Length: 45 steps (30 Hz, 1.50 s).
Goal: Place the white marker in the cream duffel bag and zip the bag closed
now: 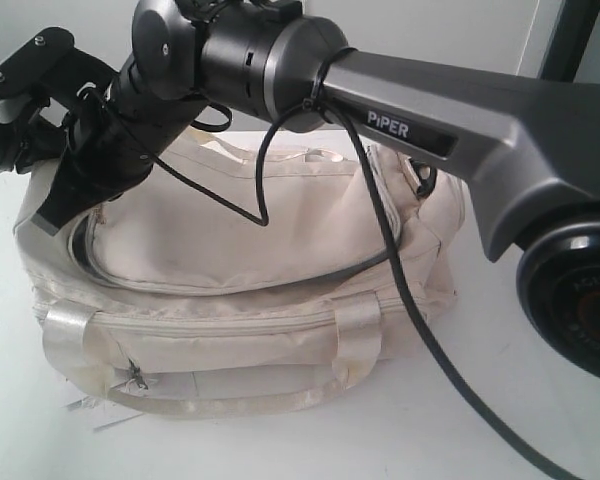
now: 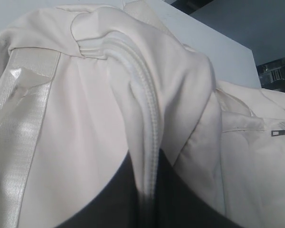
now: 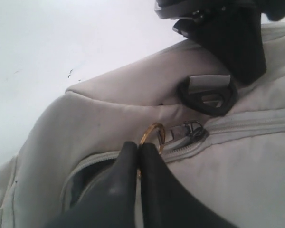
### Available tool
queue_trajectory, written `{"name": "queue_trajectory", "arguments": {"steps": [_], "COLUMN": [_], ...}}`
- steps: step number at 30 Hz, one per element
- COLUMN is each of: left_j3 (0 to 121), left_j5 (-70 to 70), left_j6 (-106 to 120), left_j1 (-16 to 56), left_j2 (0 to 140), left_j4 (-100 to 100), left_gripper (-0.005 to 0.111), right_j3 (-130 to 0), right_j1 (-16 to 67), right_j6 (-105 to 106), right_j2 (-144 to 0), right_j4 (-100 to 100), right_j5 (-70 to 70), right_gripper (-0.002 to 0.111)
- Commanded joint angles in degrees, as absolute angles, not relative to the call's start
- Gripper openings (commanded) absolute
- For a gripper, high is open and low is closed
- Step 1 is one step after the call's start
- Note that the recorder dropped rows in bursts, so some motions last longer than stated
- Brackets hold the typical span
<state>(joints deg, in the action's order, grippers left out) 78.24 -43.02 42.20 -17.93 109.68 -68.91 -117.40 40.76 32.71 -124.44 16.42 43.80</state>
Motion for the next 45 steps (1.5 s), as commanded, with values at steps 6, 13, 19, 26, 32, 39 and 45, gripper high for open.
{"name": "queue_trajectory", "arguments": {"steps": [6,13,19,26,32,39,45], "left_j3": [78.67,78.67,78.67,78.67,78.67,78.67,78.67], "left_j5": [-43.05,-43.05,-43.05,-41.99,-41.74,-41.93,-42.14], "left_j6": [41.88,41.77,41.77,39.99,38.5,38.38,38.38], "left_j1": [-17.69,-17.69,-17.69,-17.79,-19.31,-19.31,-19.31], "left_j2": [109.56,109.56,109.56,109.56,109.56,109.56,109.56], "left_j4": [-70.26,-70.26,-70.26,-70.26,-71.68,-71.96,-72.82], "left_gripper": [0.0,0.0,0.0,0.0,0.0,0.0,0.0], "right_j3": [-117.57,-117.57,-117.57,-117.57,-117.57,-117.57,-117.57], "right_j1": [42.19,42.19,42.19,42.19,42.19,42.19,42.19], "right_j6": [33.22,33.22,32.98,32.32,47.38,54.16,52.33], "right_j2": [-123.02,-121.51,-120.88,-120.55,-120.72,-120.72,-120.72], "right_j4": [18.22,18.12,18.12,18.4,22.04,23.67,24.15], "right_j5": [47.61,49.98,51.46,53.5,53.39,55.73,58.5], "right_gripper": [0.0,0.0,0.0,0.0,0.0,0.0,0.0]}}
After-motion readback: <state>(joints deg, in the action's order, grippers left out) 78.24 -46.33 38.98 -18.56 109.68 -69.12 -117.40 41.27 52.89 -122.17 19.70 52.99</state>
